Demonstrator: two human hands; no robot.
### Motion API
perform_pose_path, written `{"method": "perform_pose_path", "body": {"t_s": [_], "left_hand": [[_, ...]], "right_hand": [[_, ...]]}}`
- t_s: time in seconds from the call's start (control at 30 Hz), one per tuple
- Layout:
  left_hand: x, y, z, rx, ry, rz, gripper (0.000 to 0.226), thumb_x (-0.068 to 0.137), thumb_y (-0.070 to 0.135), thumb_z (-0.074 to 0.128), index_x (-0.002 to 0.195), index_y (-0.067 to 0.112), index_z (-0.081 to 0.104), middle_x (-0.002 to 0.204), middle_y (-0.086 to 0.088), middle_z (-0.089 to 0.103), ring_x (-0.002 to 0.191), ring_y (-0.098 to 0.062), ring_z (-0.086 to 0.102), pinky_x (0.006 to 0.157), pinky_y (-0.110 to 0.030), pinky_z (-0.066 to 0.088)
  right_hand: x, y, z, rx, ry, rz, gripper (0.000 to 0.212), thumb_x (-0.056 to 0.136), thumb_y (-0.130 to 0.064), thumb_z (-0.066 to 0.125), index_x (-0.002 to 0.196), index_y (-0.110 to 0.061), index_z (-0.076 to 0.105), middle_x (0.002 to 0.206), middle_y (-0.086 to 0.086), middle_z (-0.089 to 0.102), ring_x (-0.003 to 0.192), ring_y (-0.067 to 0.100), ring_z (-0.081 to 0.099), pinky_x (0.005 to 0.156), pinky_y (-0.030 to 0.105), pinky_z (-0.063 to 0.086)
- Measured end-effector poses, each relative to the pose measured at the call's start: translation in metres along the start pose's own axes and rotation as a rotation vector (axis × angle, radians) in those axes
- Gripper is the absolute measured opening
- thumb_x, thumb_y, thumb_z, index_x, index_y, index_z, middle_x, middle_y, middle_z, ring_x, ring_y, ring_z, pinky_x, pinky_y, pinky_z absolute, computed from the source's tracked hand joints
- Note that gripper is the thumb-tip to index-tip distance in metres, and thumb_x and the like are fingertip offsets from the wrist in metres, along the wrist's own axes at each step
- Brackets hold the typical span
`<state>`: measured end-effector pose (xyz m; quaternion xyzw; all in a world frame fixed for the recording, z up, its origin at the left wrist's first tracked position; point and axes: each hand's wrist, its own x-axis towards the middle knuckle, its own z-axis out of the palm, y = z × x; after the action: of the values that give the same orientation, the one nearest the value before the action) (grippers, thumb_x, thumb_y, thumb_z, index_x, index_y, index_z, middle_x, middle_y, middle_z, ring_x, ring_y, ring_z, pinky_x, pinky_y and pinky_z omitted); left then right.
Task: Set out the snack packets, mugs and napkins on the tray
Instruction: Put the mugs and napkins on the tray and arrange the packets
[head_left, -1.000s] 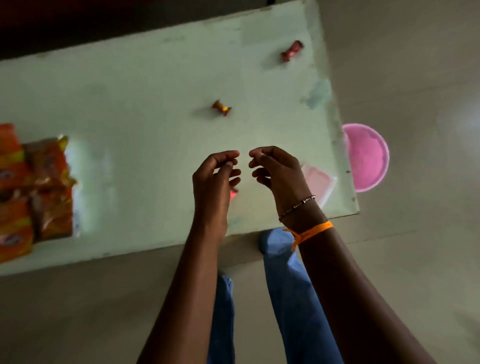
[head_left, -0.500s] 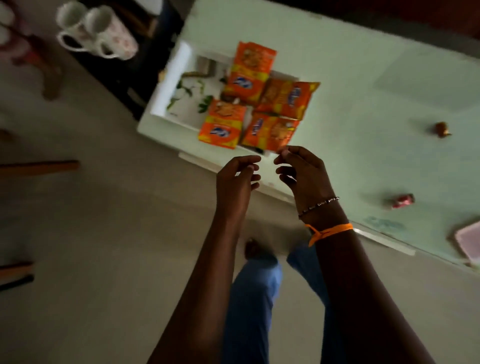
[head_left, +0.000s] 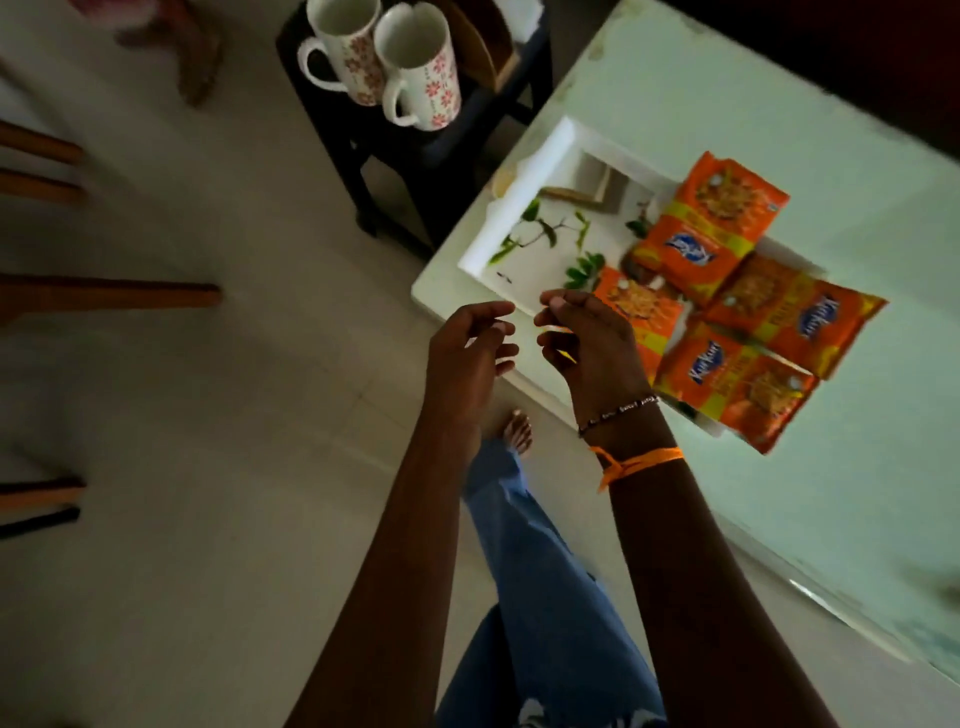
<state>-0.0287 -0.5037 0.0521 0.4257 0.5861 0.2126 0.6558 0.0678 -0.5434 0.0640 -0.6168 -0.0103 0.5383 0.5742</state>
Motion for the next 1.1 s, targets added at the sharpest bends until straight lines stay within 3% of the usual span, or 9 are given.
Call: {"method": "perform_pose_path", "body": {"t_s": [0.4,0.53,0.6,0.67,0.77,0.87,0.97,1.03,1.1], "left_hand": [[0.150,0.085,-0.086,0.054,0.065,-0.055,0.026,0.088,0.003,0.050,0.080,0.025,0.062,0.073,0.001,0.059,0.071,-0.010,0.058,0.074,-0.026,0.050],[0.196,0.109,-0.107,0.057,0.024,-0.028,0.020,0.090,0.006,0.049,0.088,0.022,0.062,0.074,0.004,0.059,0.069,-0.005,0.057,0.071,-0.020,0.050],[0.219,0.120,-0.116,0.052,0.075,-0.010,0.017,0.091,0.008,0.047,0.102,0.014,0.059,0.080,0.002,0.056,0.072,-0.008,0.052,0.073,-0.024,0.046],[0.244,0.131,-0.126,0.077,0.156,0.014,0.028,0.093,0.011,0.044,0.120,0.006,0.049,0.094,-0.001,0.056,0.081,-0.011,0.052,0.079,-0.028,0.045],[0.274,0.143,-0.142,0.190,0.116,0.034,0.030,0.096,0.020,0.040,0.126,0.014,0.044,0.110,0.004,0.050,0.098,-0.007,0.049,0.092,-0.027,0.040],[0.302,0.150,-0.154,0.322,-0.030,0.020,0.025,0.097,0.023,0.039,0.118,0.020,0.052,0.091,0.017,0.048,0.083,0.004,0.046,0.081,-0.018,0.040],[0.326,0.158,-0.158,0.493,-0.074,0.042,0.029,0.095,0.023,0.044,0.114,0.009,0.061,0.074,0.009,0.050,0.066,-0.002,0.044,0.056,-0.016,0.036],[0.335,0.160,-0.156,0.622,-0.137,0.089,0.030,0.094,0.026,0.047,0.110,0.006,0.063,0.078,0.002,0.054,0.067,-0.007,0.045,0.059,-0.021,0.035],[0.340,0.158,-0.154,0.669,-0.183,0.095,0.030,0.092,0.029,0.050,0.103,0.005,0.064,0.075,0.002,0.052,0.064,-0.006,0.044,0.062,-0.026,0.036]], "right_hand": [[0.111,-0.040,0.135,-0.058,0.077,0.052,0.025,0.093,-0.005,0.044,0.074,-0.016,0.057,0.069,0.004,0.053,0.062,0.009,0.047,0.059,0.015,0.039],[0.144,-0.045,0.165,-0.072,0.108,0.039,0.021,0.093,-0.006,0.043,0.101,0.001,0.060,0.069,0.002,0.053,0.063,0.007,0.049,0.052,0.007,0.042],[0.160,-0.044,0.181,-0.081,0.164,0.046,0.025,0.093,-0.006,0.044,0.110,0.006,0.057,0.068,0.002,0.052,0.062,0.007,0.048,0.052,0.010,0.042],[0.178,-0.041,0.198,-0.114,0.246,0.043,0.021,0.092,-0.008,0.046,0.104,0.003,0.060,0.067,0.000,0.049,0.060,0.007,0.045,0.056,0.019,0.040],[0.199,-0.038,0.217,-0.210,0.323,0.006,0.025,0.092,-0.013,0.048,0.068,-0.018,0.055,0.060,-0.001,0.040,0.059,0.008,0.037,0.063,0.030,0.034],[0.217,-0.031,0.227,-0.368,0.430,-0.012,0.033,0.091,-0.026,0.052,0.059,-0.019,0.050,0.065,0.005,0.044,0.068,0.016,0.041,0.067,0.027,0.030],[0.226,-0.029,0.230,-0.468,0.536,-0.005,0.033,0.090,-0.034,0.050,0.064,-0.015,0.059,0.077,0.008,0.050,0.078,0.017,0.045,0.070,0.024,0.030],[0.230,-0.031,0.231,-0.465,0.579,-0.036,0.033,0.091,-0.030,0.051,0.079,-0.004,0.067,0.075,0.009,0.053,0.077,0.018,0.048,0.060,0.020,0.035],[0.232,-0.032,0.232,-0.440,0.596,-0.057,0.031,0.090,-0.026,0.052,0.086,0.001,0.068,0.072,0.007,0.054,0.073,0.016,0.048,0.045,0.006,0.030]]}}
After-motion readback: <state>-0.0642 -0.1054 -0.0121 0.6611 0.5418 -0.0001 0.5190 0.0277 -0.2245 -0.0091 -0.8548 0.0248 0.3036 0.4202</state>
